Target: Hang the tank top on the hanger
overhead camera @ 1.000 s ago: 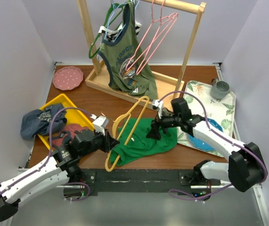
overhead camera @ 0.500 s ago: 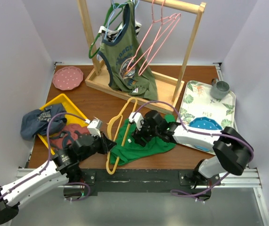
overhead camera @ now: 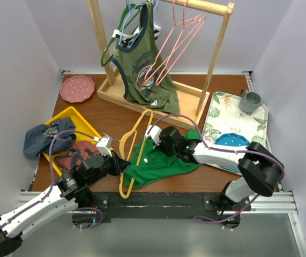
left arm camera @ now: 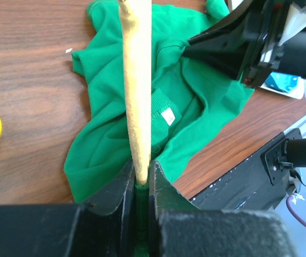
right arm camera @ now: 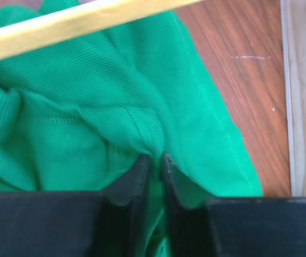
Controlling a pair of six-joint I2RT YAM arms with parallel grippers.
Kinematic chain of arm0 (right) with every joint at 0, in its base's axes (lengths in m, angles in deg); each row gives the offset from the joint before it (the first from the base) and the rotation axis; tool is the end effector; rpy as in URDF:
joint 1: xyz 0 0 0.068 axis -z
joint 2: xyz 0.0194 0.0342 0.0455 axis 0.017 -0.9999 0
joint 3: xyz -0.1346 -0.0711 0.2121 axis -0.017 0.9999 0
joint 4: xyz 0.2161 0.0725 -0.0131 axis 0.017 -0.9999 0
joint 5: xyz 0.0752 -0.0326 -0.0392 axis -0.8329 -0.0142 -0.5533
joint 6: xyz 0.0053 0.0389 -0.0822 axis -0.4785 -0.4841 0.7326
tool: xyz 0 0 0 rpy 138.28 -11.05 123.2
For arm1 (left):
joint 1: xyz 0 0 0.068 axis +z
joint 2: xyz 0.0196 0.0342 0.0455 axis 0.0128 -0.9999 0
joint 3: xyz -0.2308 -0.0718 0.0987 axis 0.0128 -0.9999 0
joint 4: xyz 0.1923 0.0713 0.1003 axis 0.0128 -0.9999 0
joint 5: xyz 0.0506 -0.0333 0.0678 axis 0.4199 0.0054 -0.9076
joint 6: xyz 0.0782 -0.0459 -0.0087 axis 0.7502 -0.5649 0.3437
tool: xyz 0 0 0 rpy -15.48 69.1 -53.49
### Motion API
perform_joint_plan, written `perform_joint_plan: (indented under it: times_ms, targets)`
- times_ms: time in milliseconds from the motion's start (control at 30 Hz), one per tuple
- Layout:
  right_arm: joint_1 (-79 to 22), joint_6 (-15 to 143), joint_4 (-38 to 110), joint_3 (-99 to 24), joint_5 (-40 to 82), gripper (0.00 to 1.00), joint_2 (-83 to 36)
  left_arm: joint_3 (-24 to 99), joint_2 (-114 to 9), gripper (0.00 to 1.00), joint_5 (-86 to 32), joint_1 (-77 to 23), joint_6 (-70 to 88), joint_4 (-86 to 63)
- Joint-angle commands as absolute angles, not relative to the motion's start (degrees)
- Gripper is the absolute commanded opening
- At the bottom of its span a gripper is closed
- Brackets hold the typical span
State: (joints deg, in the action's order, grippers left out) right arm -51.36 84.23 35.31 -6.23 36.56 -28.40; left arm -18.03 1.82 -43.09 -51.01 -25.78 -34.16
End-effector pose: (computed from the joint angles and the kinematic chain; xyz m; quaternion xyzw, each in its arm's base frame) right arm 0.1988 0.2386 0.1645 -0.4739 0.7840 0.0701 0.3948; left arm 0.0973 -0.0993 0.1804 -0.0094 0.8446 -0.3584 0.3977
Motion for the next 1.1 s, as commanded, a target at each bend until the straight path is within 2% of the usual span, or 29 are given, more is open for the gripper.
perform_joint_plan:
  times_ms: [0, 200, 333, 533, 767, 1067]
  targets:
    - [-50.00, 84.53, 35.38, -9.09, 38.44, 0.00, -25.07, -15.63, 2.42, 0.00, -44.29, -51.01, -25.44, -32.81]
    - [-38.33, 78.12, 29.41, -13.04, 25.73, 0.00, -21.12, -12.91, 3.12, 0.00, -42.27, -51.01, -21.67, -32.63]
    - [-32.52, 76.02, 27.47, -14.18, 17.79, 0.00, -17.51, -12.55, 5.31, 0.00, -36.93, -51.01, -17.02, -29.39]
    - [-20.48, 71.17, 23.35, -21.90, 6.20, 0.00, -19.26, -9.65, 2.87, 0.00, -29.80, -51.01, -10.69, -27.97]
    - [-13.80, 66.78, 20.26, -28.86, 1.70, 0.00, -20.06, -2.54, -3.81, 0.00, -29.25, -51.01, -3.65, -34.11]
    - [-11.06, 65.19, 19.47, -31.77, -0.06, 0.00, -20.05, 0.10, -9.70, 0.00, -27.85, -51.01, -0.83, -33.68]
